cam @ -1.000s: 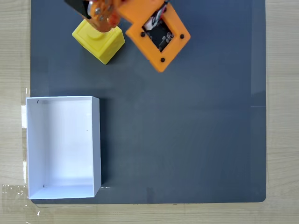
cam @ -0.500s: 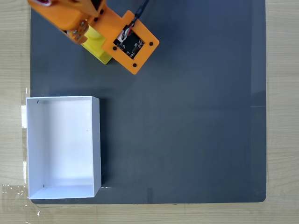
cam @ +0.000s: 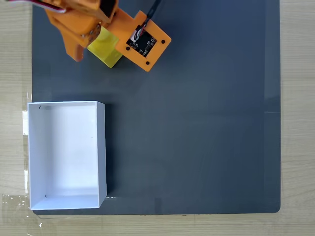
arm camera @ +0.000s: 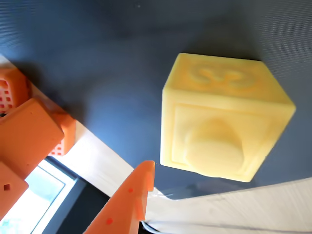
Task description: Grasp a yellow block and put it in the box
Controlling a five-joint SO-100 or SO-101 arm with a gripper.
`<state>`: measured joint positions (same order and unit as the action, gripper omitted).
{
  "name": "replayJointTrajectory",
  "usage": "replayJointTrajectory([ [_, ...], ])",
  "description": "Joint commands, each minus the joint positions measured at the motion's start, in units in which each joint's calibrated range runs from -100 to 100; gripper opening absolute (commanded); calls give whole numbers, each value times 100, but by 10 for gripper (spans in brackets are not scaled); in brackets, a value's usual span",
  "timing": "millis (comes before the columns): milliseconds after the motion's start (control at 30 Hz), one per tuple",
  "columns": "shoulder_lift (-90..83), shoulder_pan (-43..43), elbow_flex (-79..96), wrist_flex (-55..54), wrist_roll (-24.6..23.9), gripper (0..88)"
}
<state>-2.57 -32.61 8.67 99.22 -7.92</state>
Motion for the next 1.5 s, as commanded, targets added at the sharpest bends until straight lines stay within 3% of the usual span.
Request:
replayJointTrajectory([
  [0,62,54,6,43,126,390],
  [1200,1596,130,-94,-507,152,379],
  [1467,1579,138,-94,-550,158,180],
])
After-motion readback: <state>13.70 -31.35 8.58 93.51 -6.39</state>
